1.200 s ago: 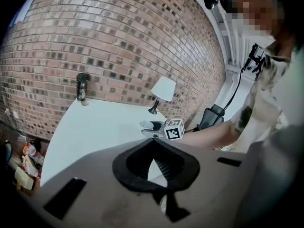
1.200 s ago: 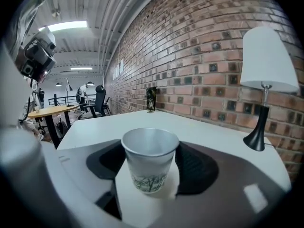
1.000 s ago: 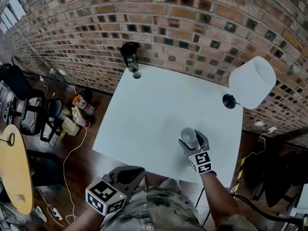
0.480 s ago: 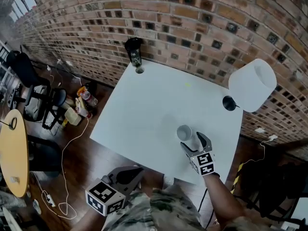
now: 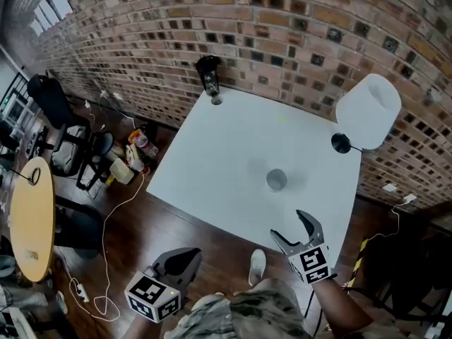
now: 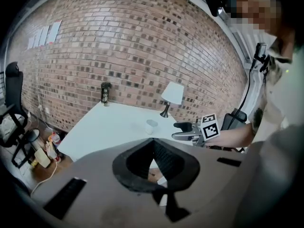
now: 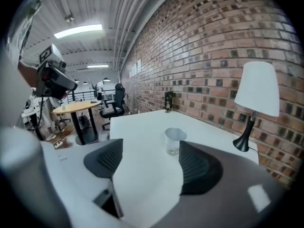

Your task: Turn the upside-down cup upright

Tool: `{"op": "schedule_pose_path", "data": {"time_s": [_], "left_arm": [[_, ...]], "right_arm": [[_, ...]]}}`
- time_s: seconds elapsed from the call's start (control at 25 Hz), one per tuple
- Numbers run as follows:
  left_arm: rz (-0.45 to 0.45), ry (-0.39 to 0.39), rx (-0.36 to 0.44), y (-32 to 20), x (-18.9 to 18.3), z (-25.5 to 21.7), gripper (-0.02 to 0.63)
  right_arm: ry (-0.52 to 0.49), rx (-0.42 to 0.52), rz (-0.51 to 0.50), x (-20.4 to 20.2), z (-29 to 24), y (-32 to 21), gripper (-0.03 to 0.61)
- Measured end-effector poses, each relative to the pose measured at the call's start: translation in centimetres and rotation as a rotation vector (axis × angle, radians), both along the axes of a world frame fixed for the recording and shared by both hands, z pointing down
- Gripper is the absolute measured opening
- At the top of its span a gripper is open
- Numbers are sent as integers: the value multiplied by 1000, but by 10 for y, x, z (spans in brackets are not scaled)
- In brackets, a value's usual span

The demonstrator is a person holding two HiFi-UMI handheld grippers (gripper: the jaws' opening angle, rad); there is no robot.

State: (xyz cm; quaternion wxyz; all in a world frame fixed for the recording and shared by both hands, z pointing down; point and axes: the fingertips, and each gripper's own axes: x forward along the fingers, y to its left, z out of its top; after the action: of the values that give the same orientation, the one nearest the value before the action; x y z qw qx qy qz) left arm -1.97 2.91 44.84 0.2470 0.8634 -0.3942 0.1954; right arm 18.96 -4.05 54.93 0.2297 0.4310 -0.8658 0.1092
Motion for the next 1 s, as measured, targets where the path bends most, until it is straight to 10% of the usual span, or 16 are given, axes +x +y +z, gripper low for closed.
{"op": "schedule_pose_path", "data": {"time_s": [0.52,1.0], "left_arm": [[132,126,29,213,-67,-19,6],[145,136,62,320,-32,-45,6]], "right_arm": [[-81,-66,-36,-118,-82,268,368],[-83,-33,-64,-78,-135,405,367]]}}
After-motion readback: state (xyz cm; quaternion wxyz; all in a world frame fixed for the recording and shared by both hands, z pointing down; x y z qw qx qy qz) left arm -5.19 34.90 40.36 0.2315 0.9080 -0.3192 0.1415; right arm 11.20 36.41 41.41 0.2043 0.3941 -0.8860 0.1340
